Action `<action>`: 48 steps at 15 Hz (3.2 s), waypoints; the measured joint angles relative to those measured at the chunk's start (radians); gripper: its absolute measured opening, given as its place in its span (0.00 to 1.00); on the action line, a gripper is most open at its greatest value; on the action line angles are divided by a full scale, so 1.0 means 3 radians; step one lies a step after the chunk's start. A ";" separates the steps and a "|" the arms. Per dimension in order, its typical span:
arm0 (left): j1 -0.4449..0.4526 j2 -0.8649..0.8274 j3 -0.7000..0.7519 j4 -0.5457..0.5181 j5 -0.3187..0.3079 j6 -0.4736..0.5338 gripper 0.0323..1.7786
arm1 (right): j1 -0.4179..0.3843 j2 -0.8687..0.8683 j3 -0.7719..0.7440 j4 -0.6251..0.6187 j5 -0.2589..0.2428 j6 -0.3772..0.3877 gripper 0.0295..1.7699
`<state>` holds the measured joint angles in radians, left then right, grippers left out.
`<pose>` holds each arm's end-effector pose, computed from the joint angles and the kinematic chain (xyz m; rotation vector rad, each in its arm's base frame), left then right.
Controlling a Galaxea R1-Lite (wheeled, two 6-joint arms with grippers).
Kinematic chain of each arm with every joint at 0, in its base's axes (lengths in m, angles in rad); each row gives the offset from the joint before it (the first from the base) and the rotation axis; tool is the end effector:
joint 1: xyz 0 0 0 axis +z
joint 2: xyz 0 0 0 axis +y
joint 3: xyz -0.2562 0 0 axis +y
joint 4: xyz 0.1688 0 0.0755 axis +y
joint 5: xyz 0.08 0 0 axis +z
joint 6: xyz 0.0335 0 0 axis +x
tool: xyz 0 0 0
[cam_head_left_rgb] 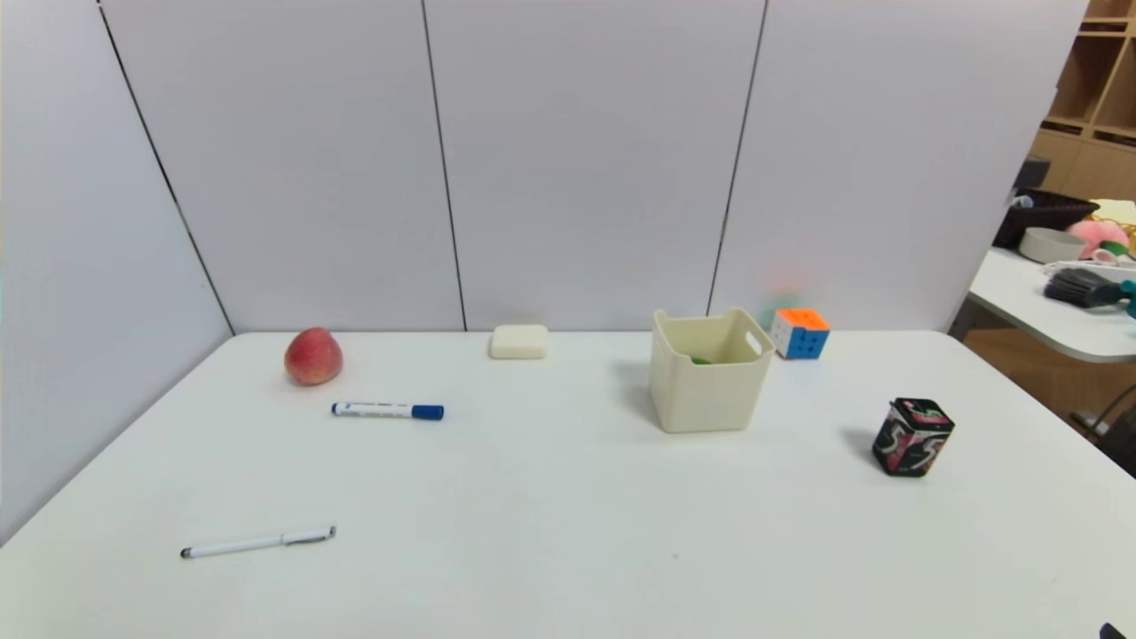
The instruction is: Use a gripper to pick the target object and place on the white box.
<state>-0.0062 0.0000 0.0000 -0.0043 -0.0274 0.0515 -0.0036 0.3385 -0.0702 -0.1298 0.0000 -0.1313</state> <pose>0.0261 -0.0011 0.0760 0.0515 -0.0052 -0.0335 0.0535 -0.0002 0.0975 -0.1308 0.1385 0.0055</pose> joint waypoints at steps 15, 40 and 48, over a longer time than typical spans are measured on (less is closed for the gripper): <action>0.0001 0.0000 0.0000 0.0000 0.0000 0.0000 0.95 | 0.0021 -0.1127 0.0234 0.0389 -0.0006 0.0337 0.96; 0.0000 0.0000 0.0000 0.0001 0.0001 0.0001 0.95 | 0.0021 -0.1134 0.0234 0.0389 -0.0011 0.0352 0.96; 0.0001 0.0000 0.0000 0.0000 0.0001 0.0001 0.95 | 0.0021 -0.1134 0.0234 0.0389 -0.0011 0.0352 0.96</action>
<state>-0.0057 0.0000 0.0000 -0.0043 -0.0272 0.0519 0.0028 -0.0017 0.0000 -0.0130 -0.0032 -0.0257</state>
